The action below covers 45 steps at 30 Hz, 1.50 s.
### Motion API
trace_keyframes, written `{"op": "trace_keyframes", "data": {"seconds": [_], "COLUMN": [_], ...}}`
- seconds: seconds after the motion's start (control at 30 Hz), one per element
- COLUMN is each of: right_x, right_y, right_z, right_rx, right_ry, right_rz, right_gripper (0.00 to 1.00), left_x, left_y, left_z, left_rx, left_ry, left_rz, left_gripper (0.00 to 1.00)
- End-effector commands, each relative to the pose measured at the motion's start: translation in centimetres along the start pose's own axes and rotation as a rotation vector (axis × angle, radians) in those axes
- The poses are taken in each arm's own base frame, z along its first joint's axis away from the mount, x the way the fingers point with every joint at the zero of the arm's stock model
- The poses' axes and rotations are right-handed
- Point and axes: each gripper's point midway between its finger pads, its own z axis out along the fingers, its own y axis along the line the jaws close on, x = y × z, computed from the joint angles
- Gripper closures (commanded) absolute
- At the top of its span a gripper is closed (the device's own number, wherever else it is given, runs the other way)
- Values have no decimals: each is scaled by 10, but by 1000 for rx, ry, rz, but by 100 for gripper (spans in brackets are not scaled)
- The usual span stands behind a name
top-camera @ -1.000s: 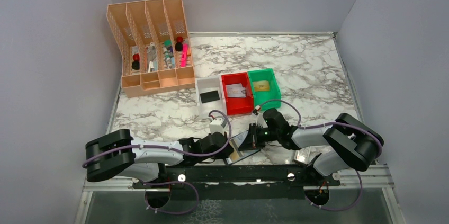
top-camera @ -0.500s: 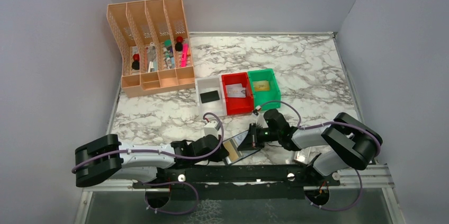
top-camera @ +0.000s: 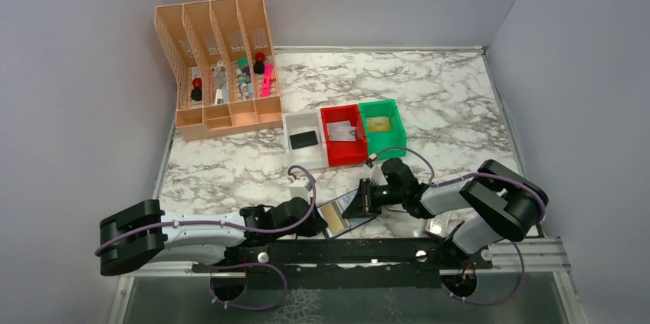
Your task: Take the credit cards out of the card holder
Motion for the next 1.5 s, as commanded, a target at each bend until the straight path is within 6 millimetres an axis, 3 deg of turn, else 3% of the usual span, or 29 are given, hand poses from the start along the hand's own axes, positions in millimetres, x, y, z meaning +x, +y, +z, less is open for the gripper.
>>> {"op": "trace_keyframes", "data": {"seconds": [0.0,0.23,0.9,1.13,1.47], "right_x": [1,-3,-32,-25,-20], "right_y": [7,5,-26,3,17], "right_z": [-1,-4,-39,-39,-27], "right_rx": [-41,-21,203,55,-65], "right_ry": [6,-21,-162,-102,-18], "right_rz": [-9,-8,-59,-134,-164], "right_gripper": [84,99,98,93,79], "left_x": [27,30,34,27,26], "left_y": [41,44,51,39,25], "left_z": [-5,-5,-5,-2,10], "left_rx": [-132,-138,-155,-121,-114], "left_ry": [100,110,118,98,124], "left_rz": [43,45,39,54,94], "left_gripper": [100,100,100,100,100]}}
